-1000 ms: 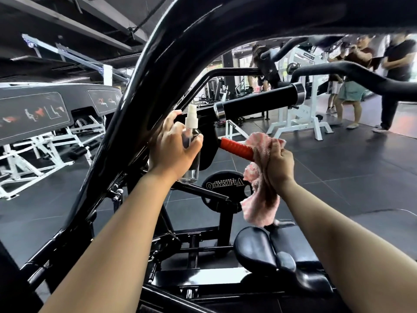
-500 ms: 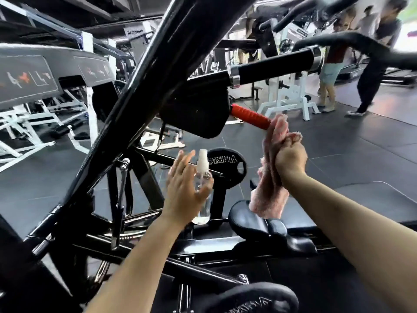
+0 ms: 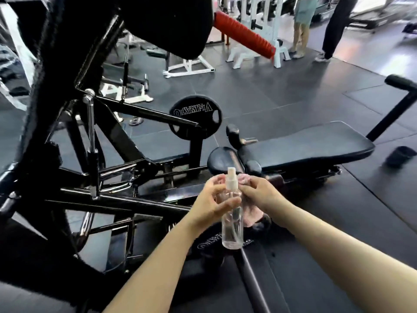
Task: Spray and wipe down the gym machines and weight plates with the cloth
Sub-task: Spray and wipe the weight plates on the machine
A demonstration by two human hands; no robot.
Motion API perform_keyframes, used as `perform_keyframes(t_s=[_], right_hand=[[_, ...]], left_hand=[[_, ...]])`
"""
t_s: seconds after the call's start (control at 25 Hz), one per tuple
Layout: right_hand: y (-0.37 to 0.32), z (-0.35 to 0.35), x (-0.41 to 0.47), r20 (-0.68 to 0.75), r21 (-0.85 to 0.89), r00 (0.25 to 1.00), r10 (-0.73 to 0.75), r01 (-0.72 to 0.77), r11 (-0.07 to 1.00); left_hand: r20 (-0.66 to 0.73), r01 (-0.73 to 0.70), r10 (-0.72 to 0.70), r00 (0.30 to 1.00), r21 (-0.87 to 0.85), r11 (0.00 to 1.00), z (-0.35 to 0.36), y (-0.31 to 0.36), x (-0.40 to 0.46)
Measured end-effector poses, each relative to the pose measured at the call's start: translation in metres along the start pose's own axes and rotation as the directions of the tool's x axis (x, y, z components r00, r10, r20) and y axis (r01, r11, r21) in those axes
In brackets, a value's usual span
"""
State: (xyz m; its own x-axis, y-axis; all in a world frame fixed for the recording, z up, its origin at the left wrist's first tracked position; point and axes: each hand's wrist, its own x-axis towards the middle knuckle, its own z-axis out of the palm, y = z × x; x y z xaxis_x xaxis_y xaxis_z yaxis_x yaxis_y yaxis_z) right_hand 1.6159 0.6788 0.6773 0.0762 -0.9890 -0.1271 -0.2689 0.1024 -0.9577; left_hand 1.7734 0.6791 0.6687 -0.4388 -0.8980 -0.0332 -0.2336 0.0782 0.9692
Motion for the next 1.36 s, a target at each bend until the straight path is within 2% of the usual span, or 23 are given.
perform_keyframes(t_s=[0.16,0.24,0.36,0.4,0.52,0.64,0.72,0.8,0.92,1.04,1.12,1.24,1.36], right_hand=[[0.004,-0.004,-0.020,0.031,0.036,0.996,0.080,-0.081,0.996],[0.009,-0.007,-0.029,0.016,0.008,0.996,0.088,-0.088,0.996],[0.027,-0.017,-0.049,-0.126,0.001,0.989,0.083,-0.084,0.996],[0.031,-0.021,-0.060,-0.133,0.007,0.989,0.061,-0.061,0.998],[0.049,-0.031,-0.092,-0.005,-0.009,1.000,-0.006,0.006,1.000],[0.066,-0.038,-0.117,0.126,-0.025,0.992,-0.006,0.009,1.000],[0.081,-0.038,-0.128,0.181,-0.039,0.983,-0.007,0.014,0.999],[0.092,-0.035,-0.139,0.189,-0.020,0.982,-0.013,0.017,1.000],[0.104,-0.039,-0.146,0.162,0.065,0.986,-0.027,0.017,0.998],[0.121,-0.049,-0.139,0.101,0.075,0.994,0.048,-0.055,0.996],[0.138,-0.052,-0.130,0.086,0.019,0.991,0.102,-0.104,0.994],[0.162,-0.047,-0.116,0.106,-0.002,0.977,0.184,-0.185,0.983],[0.191,-0.033,-0.099,0.104,-0.030,0.981,0.161,-0.159,0.987]], left_hand=[[-0.031,0.032,-0.034,0.999,-0.089,0.996,0.030,0.000,-0.013],[-0.144,0.052,-0.059,0.988,-0.050,0.997,0.044,-0.003,-0.019],[-0.347,0.097,-0.066,0.936,0.074,0.992,0.073,-0.007,-0.030],[-0.393,0.125,-0.084,0.916,0.081,0.989,0.086,-0.007,-0.035],[-0.492,0.179,-0.134,0.860,0.045,0.983,0.127,-0.012,-0.049],[-0.551,0.272,-0.217,0.806,0.018,0.962,0.162,-0.013,-0.066],[-0.608,0.315,-0.215,0.765,0.062,0.947,0.182,-0.013,-0.077],[-0.619,0.311,-0.237,0.749,0.012,0.950,0.192,-0.016,-0.085],[-0.546,0.317,-0.295,0.784,-0.056,0.947,0.194,-0.019,-0.091],[-0.524,0.337,-0.316,0.791,-0.059,0.940,0.186,-0.037,-0.103],[-0.582,0.349,-0.329,0.743,-0.082,0.933,0.175,-0.059,-0.114],[-0.711,0.399,-0.302,0.635,-0.033,0.916,0.164,-0.101,-0.129],[-0.816,0.474,-0.278,0.507,-0.005,0.880,0.161,-0.154,-0.136]])
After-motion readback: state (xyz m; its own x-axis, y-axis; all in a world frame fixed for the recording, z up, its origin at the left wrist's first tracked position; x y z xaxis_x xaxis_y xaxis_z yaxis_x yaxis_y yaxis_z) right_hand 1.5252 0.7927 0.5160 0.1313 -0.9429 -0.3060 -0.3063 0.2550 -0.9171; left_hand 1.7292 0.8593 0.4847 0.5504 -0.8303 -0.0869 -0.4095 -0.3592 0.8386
